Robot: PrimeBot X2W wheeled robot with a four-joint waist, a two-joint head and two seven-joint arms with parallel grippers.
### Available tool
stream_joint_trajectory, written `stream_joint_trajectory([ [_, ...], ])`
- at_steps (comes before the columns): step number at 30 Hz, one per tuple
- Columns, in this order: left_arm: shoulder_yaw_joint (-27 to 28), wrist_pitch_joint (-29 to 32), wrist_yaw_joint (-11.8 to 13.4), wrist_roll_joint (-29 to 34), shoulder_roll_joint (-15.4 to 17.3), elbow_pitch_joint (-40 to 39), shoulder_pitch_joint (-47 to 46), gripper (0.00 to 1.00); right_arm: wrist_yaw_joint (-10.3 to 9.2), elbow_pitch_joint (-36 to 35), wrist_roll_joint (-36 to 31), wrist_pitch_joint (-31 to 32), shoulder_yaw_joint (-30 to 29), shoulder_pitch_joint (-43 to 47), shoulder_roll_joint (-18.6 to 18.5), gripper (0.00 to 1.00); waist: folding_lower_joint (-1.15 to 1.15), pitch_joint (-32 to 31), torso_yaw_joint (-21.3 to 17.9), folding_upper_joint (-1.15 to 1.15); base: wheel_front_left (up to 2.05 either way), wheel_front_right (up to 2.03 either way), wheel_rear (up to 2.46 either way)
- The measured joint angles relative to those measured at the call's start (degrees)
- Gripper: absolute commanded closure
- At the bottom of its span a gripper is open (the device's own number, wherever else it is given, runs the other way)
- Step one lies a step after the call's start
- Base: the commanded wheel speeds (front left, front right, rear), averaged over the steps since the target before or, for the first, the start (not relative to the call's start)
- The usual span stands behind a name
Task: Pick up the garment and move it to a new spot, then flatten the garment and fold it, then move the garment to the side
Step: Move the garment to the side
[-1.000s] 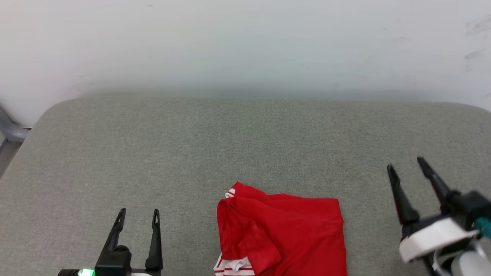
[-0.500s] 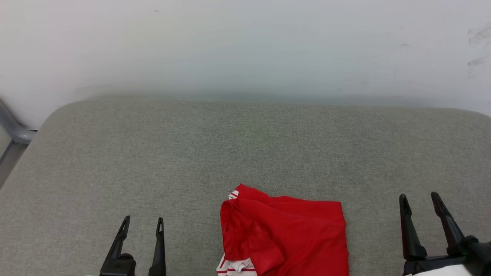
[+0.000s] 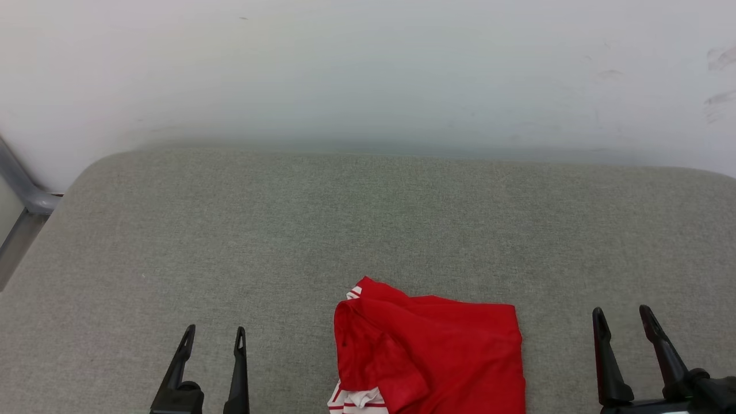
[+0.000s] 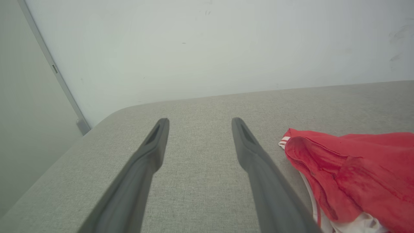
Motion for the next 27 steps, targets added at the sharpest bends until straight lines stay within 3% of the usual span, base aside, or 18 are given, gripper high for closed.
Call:
stream_joint_trajectory([
  [11, -0.04, 0.00, 0.00, -0.35, 0.10, 0.07, 0.05, 0.00, 0.00, 0.15, -0.67, 0.01, 0.42, -1.17, -0.11, 0.00, 0.00, 0.21, 0.27, 0.00, 0.00, 0.00, 0.00],
  [17, -0.32, 0.00, -0.08, -0.43, 0.00, 0.13, -0.24, 0.00, 0.01, 0.81, 1.03, 2.58, 1.45, -9.81, -5.41, 0.00, 0.00, 0.77, 0.60, 0.00, 0.00, 0.00, 0.00],
  [24, -0.64, 0.00, -0.54, -0.47, -0.02, 0.44, -1.07, 0.00, 0.01, 1.91, 11.20, 24.29, 9.18, -20.21, -13.85, 0.00, 0.01, 1.11, 1.56, 0.00, 0.00, 0.00, 0.00],
  [25, -0.70, 0.00, -0.55, -0.47, -0.04, 0.49, -1.18, 0.00, 0.00, 2.15, 14.82, 31.98, 11.56, -22.17, -16.12, 0.00, 0.01, 1.22, 1.87, 0.00, 0.00, 0.00, 0.00],
  [27, -0.75, 0.00, -0.56, -0.47, -0.07, 0.52, -1.37, 0.00, 0.01, 2.60, 18.00, 39.30, 13.99, -23.01, -18.31, 0.00, 0.01, 1.33, 2.23, 0.00, 0.00, 0.00, 0.00],
])
